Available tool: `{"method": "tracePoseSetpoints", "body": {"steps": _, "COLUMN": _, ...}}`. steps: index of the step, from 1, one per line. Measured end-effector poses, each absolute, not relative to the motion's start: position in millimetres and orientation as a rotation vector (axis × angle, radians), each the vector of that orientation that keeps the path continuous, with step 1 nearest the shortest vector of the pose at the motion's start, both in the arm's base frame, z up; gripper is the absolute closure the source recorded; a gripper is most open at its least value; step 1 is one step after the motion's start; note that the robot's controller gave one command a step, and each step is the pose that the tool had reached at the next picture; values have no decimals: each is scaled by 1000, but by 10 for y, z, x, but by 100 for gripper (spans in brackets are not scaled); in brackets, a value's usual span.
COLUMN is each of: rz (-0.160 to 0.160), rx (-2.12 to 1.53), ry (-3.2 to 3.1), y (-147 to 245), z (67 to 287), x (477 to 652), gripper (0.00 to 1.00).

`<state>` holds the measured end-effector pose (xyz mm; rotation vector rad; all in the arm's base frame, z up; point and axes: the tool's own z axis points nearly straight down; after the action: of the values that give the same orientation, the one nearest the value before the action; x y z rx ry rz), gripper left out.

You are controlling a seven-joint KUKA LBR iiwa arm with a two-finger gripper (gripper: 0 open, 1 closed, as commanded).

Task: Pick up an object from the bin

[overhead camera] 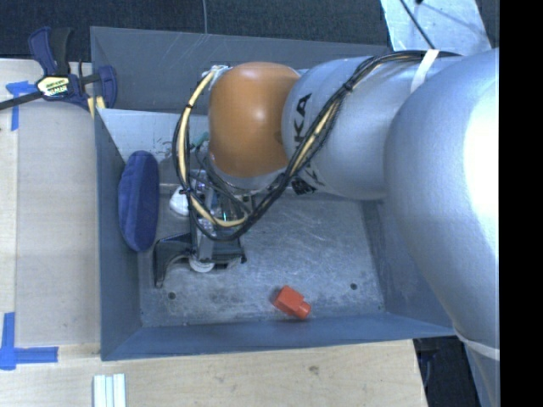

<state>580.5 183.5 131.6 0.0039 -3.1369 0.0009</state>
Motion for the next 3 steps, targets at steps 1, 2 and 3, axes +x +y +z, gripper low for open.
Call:
{"method": "tracePoseSetpoints", "body": {"steps": 1, "rz": -2, "rx": 37, "ry": -3134, "y": 2018, "z": 758, "x": 5627, "gripper": 0}}
{"method": "tracePoseSetpoints", "body": {"steps": 2, "rz": -9, "rx": 37, "ry": -3137, "y": 2040, "z": 770, "x": 5627, "gripper": 100}}
{"method": "tracePoseSetpoints", "body": {"steps": 3, "rz": -5, "rx": 34, "ry": -3146, "y": 2012, "z": 731, "x": 5639, "gripper": 0}}
